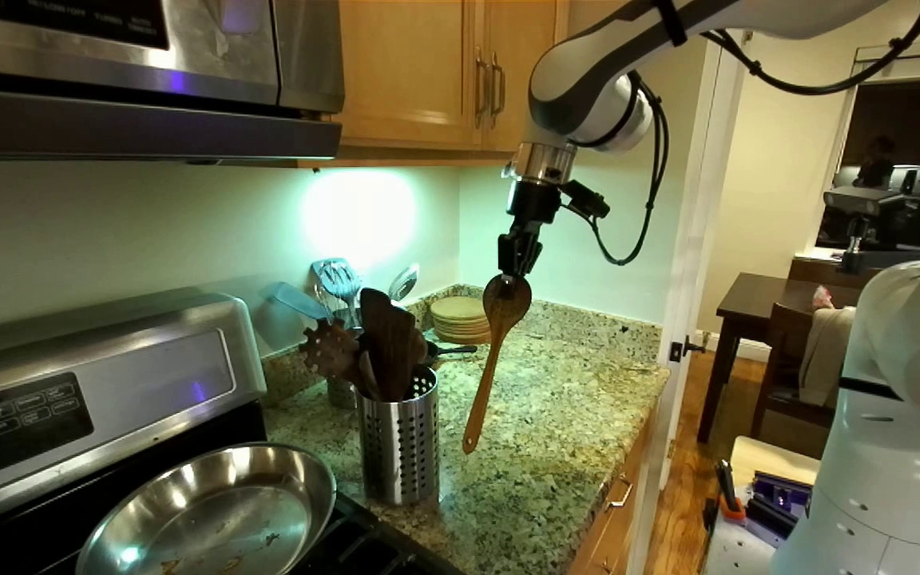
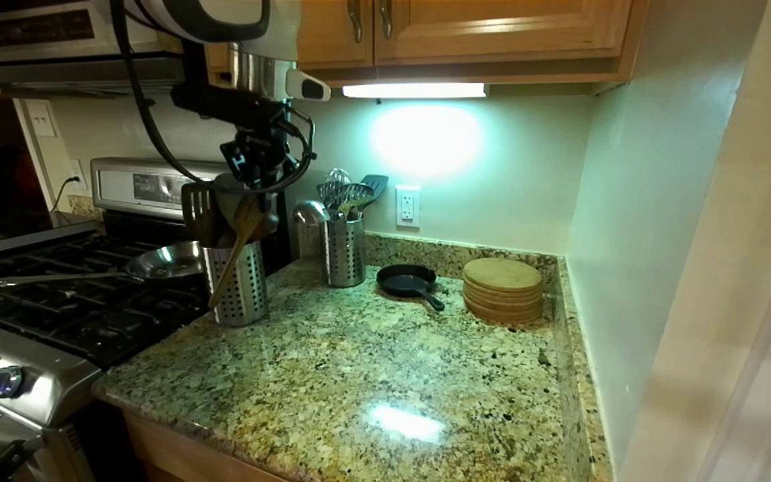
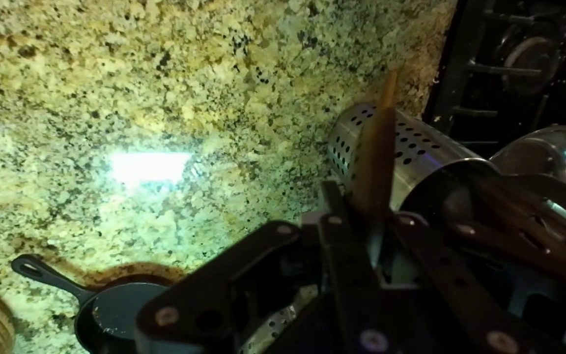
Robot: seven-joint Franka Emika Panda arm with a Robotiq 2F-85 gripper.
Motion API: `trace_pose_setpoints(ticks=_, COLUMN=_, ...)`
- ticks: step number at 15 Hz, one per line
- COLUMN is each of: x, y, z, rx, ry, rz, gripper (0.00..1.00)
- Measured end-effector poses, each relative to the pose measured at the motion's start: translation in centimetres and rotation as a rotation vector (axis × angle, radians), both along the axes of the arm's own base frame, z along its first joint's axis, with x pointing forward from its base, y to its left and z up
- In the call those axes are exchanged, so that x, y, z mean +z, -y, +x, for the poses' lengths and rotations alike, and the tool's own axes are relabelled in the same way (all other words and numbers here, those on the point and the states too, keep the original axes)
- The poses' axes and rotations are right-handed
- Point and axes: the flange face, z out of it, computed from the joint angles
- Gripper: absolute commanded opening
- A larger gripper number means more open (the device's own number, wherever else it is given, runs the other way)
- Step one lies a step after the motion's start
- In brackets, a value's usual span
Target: Take a wooden spoon out of the utensil holder and put it on the counter
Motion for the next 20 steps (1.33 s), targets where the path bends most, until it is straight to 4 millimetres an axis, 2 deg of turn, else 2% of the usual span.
trace_pose_setpoints(ticks=12, x=-9.7, y=4.0, z=0.3, rx=-0.009, ry=-0.077, rz=0.11, gripper=0.09)
trace_pose_setpoints(ticks=20, x=-14.3, y=7.2, z=-0.2, rx=0.006, ry=-0.028, rz=0.237, gripper=0.09)
